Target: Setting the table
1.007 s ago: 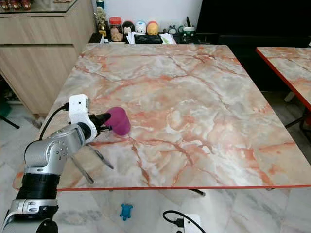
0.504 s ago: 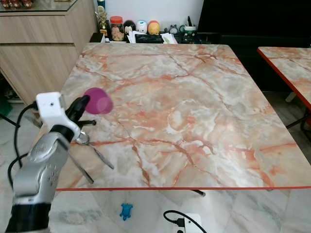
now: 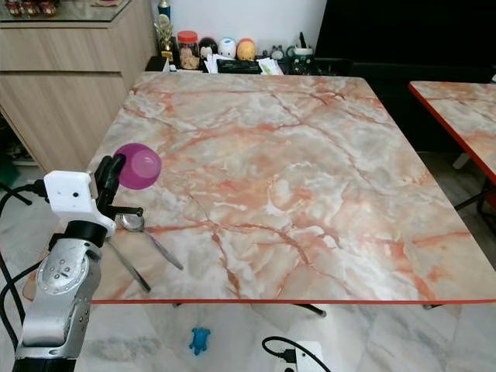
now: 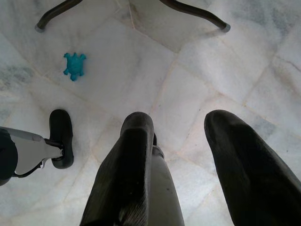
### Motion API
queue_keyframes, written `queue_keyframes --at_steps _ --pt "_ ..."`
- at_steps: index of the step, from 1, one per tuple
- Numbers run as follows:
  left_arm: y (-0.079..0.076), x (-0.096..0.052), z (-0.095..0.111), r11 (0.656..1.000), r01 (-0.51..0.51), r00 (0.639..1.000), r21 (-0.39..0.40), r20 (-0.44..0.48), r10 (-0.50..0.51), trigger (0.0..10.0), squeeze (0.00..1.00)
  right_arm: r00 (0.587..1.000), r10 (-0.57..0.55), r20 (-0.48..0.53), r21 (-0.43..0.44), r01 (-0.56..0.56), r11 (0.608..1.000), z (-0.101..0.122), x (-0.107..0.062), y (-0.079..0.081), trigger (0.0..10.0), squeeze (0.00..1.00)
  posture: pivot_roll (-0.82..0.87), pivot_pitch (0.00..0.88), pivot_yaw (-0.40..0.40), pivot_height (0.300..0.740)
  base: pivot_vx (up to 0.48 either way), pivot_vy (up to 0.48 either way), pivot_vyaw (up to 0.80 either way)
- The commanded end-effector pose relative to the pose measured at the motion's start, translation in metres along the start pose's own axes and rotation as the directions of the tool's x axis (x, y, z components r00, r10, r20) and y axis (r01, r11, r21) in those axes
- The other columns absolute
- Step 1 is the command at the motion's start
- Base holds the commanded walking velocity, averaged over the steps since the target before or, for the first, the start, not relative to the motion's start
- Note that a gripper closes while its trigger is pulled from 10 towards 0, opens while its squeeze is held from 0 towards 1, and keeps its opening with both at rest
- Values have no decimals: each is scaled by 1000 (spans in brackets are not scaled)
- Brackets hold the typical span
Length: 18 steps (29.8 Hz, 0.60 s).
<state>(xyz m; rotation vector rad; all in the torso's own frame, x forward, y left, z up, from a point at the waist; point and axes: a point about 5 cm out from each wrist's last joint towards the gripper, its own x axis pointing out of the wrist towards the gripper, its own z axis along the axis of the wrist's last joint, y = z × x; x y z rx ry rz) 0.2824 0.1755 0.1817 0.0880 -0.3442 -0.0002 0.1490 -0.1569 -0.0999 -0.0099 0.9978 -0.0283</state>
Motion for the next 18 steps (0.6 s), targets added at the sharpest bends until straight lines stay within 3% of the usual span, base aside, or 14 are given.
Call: queue_keyframes --at_steps 1,18 --pt "-4 -1 -1 1000 12 1000 8 14 -12 10000 0 1000 -5 -14 -4 5 1000 -5 -1 -2 10000 0 160 0 -74 740 0 0 0" --pt "-9 7 -1 1000 15 999 2 50 -15 10000 0 1000 1 -17 -7 -2 1000 -8 -2 -2 10000 0 158 0 -77 740 0 -400 0"
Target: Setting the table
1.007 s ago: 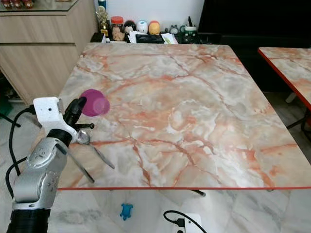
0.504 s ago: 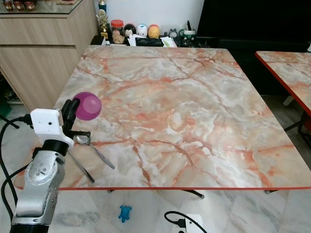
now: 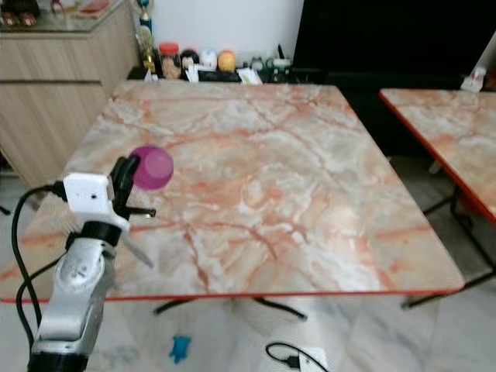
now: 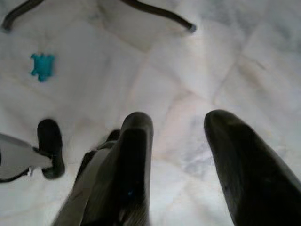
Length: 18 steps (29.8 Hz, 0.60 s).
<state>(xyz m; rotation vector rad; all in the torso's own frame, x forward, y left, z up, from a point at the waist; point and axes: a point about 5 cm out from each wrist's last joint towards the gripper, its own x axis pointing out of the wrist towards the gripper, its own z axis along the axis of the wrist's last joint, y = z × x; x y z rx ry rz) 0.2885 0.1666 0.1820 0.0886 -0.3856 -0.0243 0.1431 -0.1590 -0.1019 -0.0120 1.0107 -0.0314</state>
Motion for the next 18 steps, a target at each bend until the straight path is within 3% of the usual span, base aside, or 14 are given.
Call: queue_keyframes --at_steps 1,12,18 --pt "0 1 0 1000 -7 1000 5 8 7 10000 0 1000 6 -5 -6 -6 1000 -2 0 1 10000 0 158 0 -77 740 0 -420 0" --pt "-1 3 0 1000 -1 1000 -7 9 1 10000 0 1000 10 -4 -31 -10 999 -3 -1 2 10000 0 154 0 -73 740 0 -419 0" --pt "-2 4 0 1000 -4 1000 -15 11 4 10000 0 1000 14 -5 -24 -14 1000 -4 -1 2 10000 0 157 0 -70 740 0 -414 800"
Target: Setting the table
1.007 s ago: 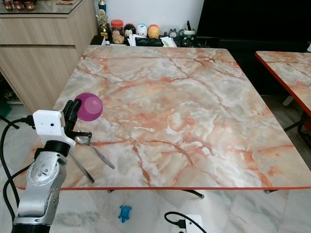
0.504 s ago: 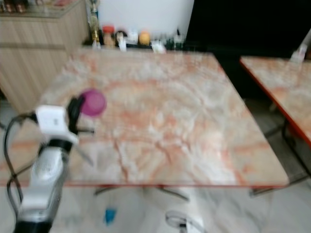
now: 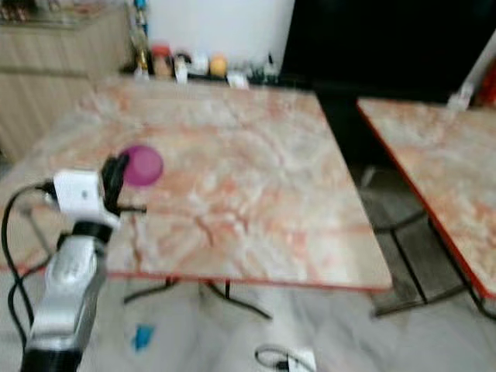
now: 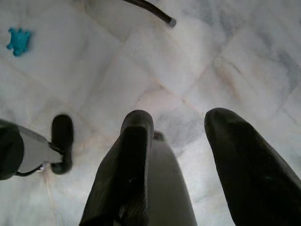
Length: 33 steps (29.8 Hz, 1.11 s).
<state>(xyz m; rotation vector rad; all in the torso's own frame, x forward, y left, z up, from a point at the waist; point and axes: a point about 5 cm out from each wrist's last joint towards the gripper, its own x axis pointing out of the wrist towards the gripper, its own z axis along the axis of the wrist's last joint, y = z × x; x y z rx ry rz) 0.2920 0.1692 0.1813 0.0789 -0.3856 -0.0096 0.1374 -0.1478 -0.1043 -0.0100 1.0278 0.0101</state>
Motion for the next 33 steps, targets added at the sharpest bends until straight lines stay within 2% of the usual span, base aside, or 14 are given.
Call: queue_keyframes --at_steps 1,9,12,16,20,23,28,33 --pt "-5 0 2 1000 11 1000 -8 10 -11 10000 0 1000 -20 10 3 20 1000 2 0 -9 10000 0 157 0 -70 740 0 -409 0" --pt "-2 1 1 1000 4 1000 -4 8 -4 10000 0 1000 -19 11 10 19 1000 2 0 -9 10000 0 157 0 -71 740 0 -409 0" --pt "-2 3 2 1000 2 1000 -4 8 -2 10000 0 997 -30 67 20 28 999 20 2 -22 10000 0 152 0 -69 740 0 -409 0" --pt "-2 7 2 1000 12 1000 8 6 -12 10000 0 993 -36 115 35 32 999 33 3 -25 10000 0 142 0 -66 740 0 -409 0" --pt "-2 9 3 999 47 999 26 1 -47 10000 0 994 -48 103 45 44 998 31 3 -31 10000 0 148 0 -61 740 0 -411 0" --pt "4 8 3 993 90 996 78 -10 -90 10000 0 996 -57 76 53 53 997 23 2 -36 10000 0 149 4 -56 740 0 -406 0" --pt "15 11 4 990 85 996 111 -17 -84 10000 0 996 -58 63 62 54 997 19 1 -38 10000 0 155 18 -48 740 0 -408 0" --pt "14 13 4 989 97 995 110 -24 -95 10000 0 996 -57 67 76 52 996 22 2 -34 10000 0 160 13 -18 740 0 -409 0"
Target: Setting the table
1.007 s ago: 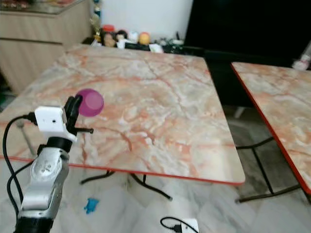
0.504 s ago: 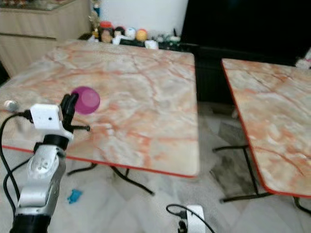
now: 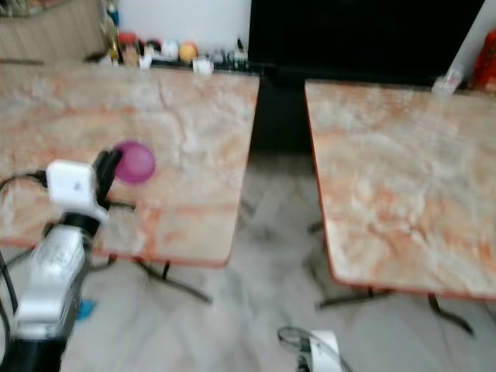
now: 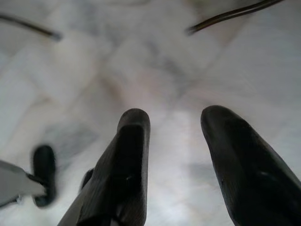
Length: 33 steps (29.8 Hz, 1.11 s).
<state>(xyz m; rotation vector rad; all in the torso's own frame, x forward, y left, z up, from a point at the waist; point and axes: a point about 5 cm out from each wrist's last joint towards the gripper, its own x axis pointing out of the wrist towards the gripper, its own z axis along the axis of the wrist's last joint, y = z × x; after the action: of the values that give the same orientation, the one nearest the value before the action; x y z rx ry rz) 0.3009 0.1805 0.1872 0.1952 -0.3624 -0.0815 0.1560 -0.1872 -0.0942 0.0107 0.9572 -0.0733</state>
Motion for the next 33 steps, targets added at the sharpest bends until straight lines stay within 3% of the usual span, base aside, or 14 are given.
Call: queue_keyframes --at_steps 1,10,33 --pt "2 3 2 1000 10 1000 8 -2 -10 10000 0 1000 8 2 22 -8 1000 2 1 9 10000 0 160 12 -7 740 0 -405 0" --pt "1 12 4 1000 27 1000 3 1 -27 10000 0 1000 20 16 49 -20 999 6 2 20 10000 0 153 7 15 740 0 -403 0" --pt "-3 8 3 1000 6 1000 -19 -2 -6 10000 0 1000 21 16 25 -22 999 6 2 15 10000 0 142 24 -23 740 0 -402 0"
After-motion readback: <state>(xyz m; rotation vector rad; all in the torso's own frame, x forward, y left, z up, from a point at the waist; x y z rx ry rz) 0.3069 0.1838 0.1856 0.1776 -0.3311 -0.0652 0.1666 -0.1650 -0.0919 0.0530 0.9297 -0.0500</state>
